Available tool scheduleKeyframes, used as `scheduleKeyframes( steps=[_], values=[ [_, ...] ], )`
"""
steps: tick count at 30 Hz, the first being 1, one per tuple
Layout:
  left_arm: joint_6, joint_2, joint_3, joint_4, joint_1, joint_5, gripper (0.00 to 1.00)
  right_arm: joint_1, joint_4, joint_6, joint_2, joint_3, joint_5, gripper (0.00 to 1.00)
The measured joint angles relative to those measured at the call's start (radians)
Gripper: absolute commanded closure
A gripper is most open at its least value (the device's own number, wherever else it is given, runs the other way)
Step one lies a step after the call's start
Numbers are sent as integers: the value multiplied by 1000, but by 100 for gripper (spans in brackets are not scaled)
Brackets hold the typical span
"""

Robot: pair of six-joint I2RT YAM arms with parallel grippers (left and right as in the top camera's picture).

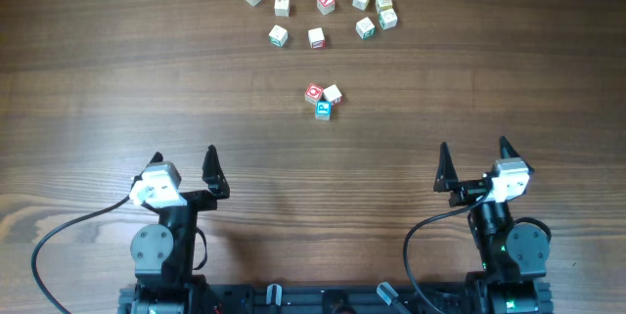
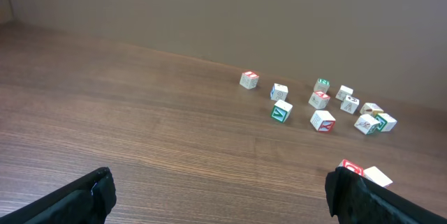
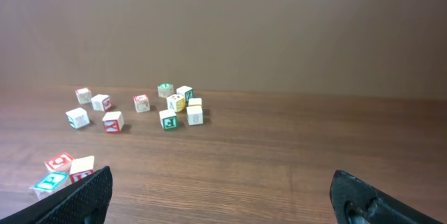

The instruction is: Form a circle

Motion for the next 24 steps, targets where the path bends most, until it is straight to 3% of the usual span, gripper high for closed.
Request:
scheduleKeyframes(
  steps=[24],
  values=[
    [0, 0, 0, 0, 0, 0, 0, -1, 0, -21, 0, 0, -2, 1]
  ],
)
